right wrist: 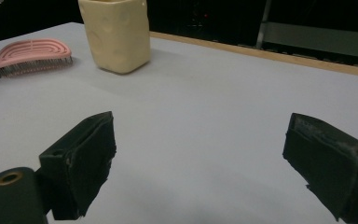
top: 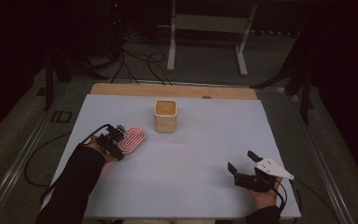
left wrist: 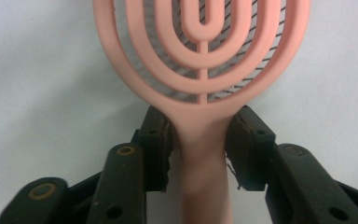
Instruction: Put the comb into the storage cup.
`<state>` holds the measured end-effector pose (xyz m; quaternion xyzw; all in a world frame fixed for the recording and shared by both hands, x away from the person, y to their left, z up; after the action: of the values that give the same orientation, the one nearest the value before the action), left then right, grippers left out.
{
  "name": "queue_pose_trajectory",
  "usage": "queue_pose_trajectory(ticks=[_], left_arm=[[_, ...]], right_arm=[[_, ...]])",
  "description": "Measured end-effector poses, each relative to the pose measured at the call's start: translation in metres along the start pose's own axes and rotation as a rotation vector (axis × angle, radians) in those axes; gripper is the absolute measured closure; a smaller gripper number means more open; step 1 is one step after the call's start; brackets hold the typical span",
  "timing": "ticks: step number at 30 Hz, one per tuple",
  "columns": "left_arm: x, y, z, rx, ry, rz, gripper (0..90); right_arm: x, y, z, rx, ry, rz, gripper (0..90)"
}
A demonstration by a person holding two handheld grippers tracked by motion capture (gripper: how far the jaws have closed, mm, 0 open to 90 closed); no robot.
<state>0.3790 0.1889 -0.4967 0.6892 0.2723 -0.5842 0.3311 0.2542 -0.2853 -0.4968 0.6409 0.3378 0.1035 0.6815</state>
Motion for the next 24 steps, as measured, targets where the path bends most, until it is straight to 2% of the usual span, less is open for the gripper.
queue_pose_trajectory(ticks=[9,11,16,24], left_arm=[[0.0002,-0.0005,-0.003,-0.019,-0.011,-0.003,67.5],[0.0,-0.0012,-0.0029,-0.016,-0.003,0.003,68.6],[-0.0002,-0.0055,-0.0077,-0.043,-0.034,0.026,70.5],[-0.0011,-0.0084,-0.0076,-0.047,-0.035,0.036,70.8]], right_arm=[[0.0001,-0.0001,0.0003,-0.001,-0.002,-0.001,9.1],[0.0001,-0.0002,0.0005,-0.002,-0.003,-0.002,9.0],[0.0005,-0.0003,0.0002,0.001,-0.001,-0.002,9.0],[0.0009,-0.0004,-0.0001,-0.004,0.0,-0.003,9.0]])
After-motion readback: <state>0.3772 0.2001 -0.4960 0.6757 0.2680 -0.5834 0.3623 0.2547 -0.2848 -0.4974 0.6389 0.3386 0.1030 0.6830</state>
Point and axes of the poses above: each handheld gripper's, and its own axes: x roughly forward along the jaws, y roughly out of its top, z roughly to its right, the point moved 1 cm from there along x, roughly forward along the jaws, and after that the axes turned 7 degrees about y, right-handed, at the moved point
